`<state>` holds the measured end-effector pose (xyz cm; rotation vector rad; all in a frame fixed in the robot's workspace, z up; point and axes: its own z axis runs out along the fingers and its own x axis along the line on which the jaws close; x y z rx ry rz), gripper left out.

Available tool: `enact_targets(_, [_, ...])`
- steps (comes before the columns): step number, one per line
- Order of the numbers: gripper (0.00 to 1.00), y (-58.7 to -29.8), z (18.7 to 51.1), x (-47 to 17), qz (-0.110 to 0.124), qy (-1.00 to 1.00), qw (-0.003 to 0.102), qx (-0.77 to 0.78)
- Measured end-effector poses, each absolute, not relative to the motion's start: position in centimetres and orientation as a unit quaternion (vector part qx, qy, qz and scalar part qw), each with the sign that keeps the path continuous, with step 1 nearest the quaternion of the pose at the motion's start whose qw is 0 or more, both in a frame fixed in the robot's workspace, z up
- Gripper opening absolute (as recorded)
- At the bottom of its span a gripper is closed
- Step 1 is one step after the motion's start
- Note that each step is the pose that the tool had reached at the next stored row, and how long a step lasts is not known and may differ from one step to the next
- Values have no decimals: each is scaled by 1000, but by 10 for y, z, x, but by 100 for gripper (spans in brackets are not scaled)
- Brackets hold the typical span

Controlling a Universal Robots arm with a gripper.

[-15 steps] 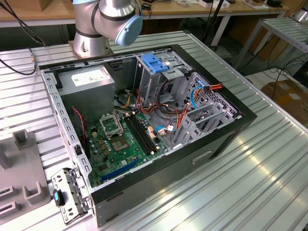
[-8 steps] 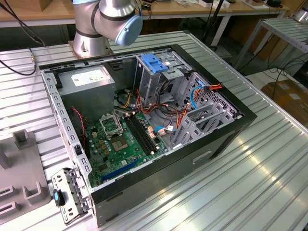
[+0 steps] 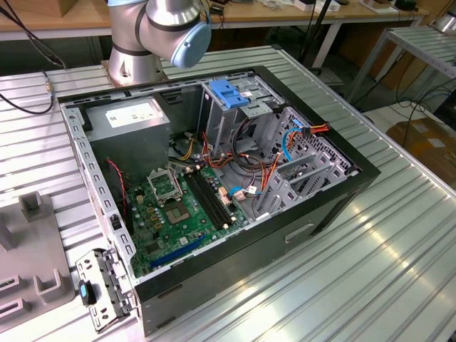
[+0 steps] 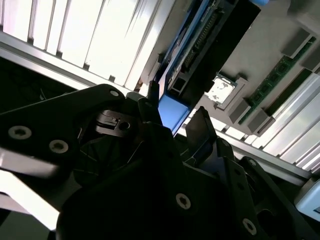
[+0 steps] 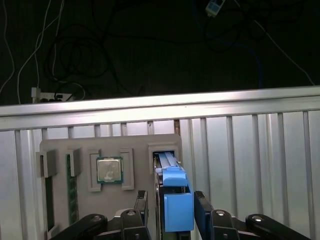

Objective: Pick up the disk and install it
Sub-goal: 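Pick up the disk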

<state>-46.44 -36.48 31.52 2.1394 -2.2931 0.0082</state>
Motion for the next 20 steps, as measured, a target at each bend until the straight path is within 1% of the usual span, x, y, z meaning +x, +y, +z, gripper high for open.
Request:
enact_targets(10, [49, -365, 298, -466, 0, -731, 2, 683])
enact_targets(20, [49, -364, 293, -466, 0, -731, 2, 683])
